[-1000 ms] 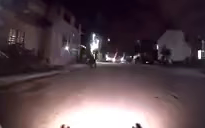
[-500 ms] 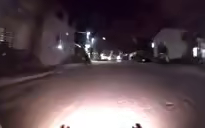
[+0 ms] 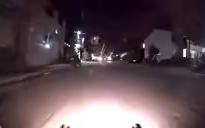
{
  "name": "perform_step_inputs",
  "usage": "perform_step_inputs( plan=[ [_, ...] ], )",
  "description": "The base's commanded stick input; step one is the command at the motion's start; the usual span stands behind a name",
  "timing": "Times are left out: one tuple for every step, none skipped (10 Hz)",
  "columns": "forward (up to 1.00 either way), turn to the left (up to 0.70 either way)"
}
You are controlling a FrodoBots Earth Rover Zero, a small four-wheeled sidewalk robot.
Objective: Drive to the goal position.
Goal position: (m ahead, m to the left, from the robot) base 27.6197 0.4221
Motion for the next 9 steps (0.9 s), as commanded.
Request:
perform_step_inputs(
  plan=[
    [0.85,0.00],
    [0.85,0.00],
    [0.85,0.00],
    [0.85,0.00],
    [0.85,0.00],
    [0.85,0.00],
    [0.85,0.00],
    [0.85,0.00],
    [0.85,0.00]
  ],
)
